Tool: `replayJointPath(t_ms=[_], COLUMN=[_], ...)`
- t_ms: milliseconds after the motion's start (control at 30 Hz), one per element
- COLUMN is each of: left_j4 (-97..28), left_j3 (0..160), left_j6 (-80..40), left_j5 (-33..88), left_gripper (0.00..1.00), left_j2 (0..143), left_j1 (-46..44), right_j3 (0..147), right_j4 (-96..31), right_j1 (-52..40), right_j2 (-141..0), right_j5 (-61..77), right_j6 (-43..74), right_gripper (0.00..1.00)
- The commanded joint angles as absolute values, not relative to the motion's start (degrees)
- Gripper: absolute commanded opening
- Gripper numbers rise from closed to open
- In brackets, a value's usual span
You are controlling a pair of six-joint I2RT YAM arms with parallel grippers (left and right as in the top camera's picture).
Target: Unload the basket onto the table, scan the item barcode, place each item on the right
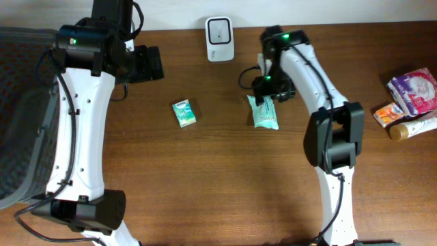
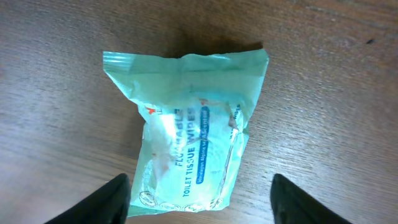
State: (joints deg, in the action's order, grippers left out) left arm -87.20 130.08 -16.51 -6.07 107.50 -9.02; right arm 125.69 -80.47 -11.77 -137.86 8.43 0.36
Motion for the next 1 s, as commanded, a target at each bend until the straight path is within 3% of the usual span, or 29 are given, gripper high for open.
replayJointPath(t_ms=[0,67,267,300,333,367,400,500,600,700,833,967], left_j4=[-87.1,-87.1,-87.1,-87.1,-87.1,-87.1,-87.1,-87.1,-87.1,-87.1,-87.1,-87.1], left_j3=[130.5,130.5,130.5,130.5,130.5,130.5,130.5,130.5,130.5,130.5,130.5,130.5], left_j6=[-16.7,-16.7,-16.7,-16.7,-16.7,-16.7,-16.7,-16.7,-16.7,-16.7,-16.7,-16.7], left_j5=[-6.5,-6.5,-6.5,-6.5,-6.5,-6.5,-6.5,-6.5,-6.5,-6.5,-6.5,-6.5], left_gripper=[0.99,0.99,0.99,0.99,0.99,0.99,0.99,0.99,0.99,0.99,0.99,0.99], left_j2=[107.1,107.1,107.1,107.1,107.1,107.1,107.1,107.1,107.1,107.1,107.1,107.1], left_j1=[-8.8,-8.8,-8.8,-8.8,-8.8,-8.8,-8.8,-8.8,-8.8,-8.8,-8.8,-8.8], right_j3=[123.3,121.6,115.0,114.1,113.7,113.7,113.9,117.5,129.9,136.3,135.9,135.9], right_j4=[-79.6,-77.5,-72.0,-71.6,-71.5,-71.5,-71.2,-70.7,-68.2,-58.3,-36.0,-21.5], right_j1=[-11.6,-11.9,-12.1,-12.1,-12.1,-12.4,-12.8,-13.6,-14.0,-13.9,-15.0,-16.1], right_j2=[-137.3,-137.3,-137.3,-137.3,-137.3,-137.3,-137.3,-137.3,-137.3,-137.3,-137.3,-139.8], right_j5=[14.6,14.3,10.2,9.8,9.9,9.9,9.9,9.9,9.9,9.9,9.8,9.8], right_j6=[-2.6,-2.5,2.4,2.4,2.4,3.5,5.3,8.5,8.7,8.7,8.7,8.6], right_gripper=[0.57,0.48,0.45,0.41,0.3,0.11,0.04,0.04,0.04,0.04,0.04,0.04])
